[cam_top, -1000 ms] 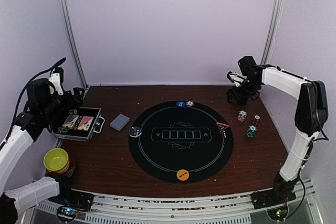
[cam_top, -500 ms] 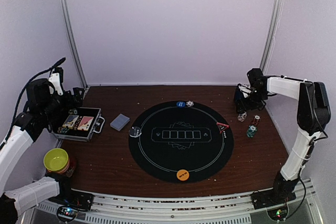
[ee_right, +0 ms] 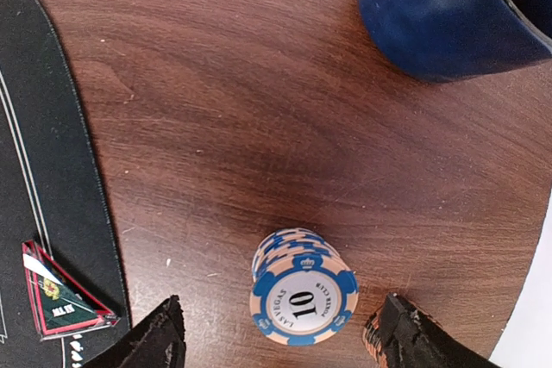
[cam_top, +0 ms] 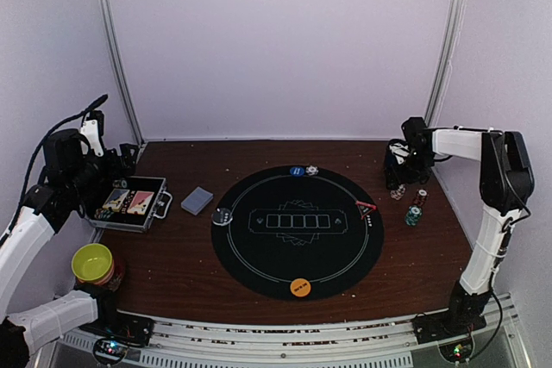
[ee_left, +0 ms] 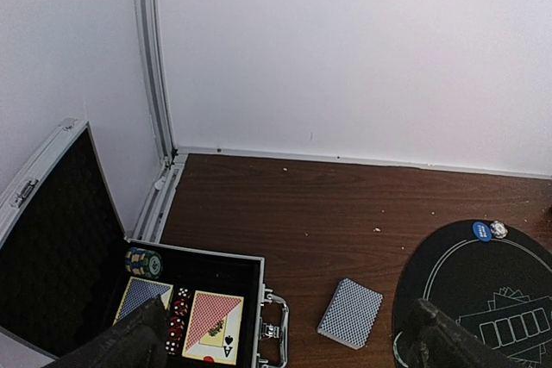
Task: Distribute texas hold em gaming equipment
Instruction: Pick up the pile of poker chips from the pile of poker chips.
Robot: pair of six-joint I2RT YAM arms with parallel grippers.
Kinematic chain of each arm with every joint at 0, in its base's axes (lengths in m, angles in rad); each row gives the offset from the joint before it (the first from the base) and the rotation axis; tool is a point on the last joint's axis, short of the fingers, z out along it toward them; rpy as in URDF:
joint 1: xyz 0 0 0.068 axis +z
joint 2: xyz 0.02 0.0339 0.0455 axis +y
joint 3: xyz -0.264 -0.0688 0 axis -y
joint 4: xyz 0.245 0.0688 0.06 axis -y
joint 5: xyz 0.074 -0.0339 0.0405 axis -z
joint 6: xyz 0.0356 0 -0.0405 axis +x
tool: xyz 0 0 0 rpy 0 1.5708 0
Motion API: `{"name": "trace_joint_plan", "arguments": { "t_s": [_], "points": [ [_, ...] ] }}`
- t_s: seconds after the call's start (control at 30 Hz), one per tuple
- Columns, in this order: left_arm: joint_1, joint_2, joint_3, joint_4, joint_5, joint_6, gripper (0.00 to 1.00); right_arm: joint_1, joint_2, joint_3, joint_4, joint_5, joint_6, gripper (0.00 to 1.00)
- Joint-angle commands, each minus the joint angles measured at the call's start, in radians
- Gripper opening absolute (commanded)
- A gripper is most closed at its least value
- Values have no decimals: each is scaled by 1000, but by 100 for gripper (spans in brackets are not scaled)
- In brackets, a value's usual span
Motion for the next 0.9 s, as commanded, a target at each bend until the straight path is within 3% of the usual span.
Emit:
{"name": "trace_joint_plan", "arguments": {
  "t_s": [0.0, 0.87],
  "points": [
    [11, -11, 14, 18, 2, 1, 98, -12, 17, 23, 20, 31, 21, 78],
    [13, -12, 15, 18, 4, -1, 98, -47, 58, 20, 17, -17, 21, 64]
  ]
}}
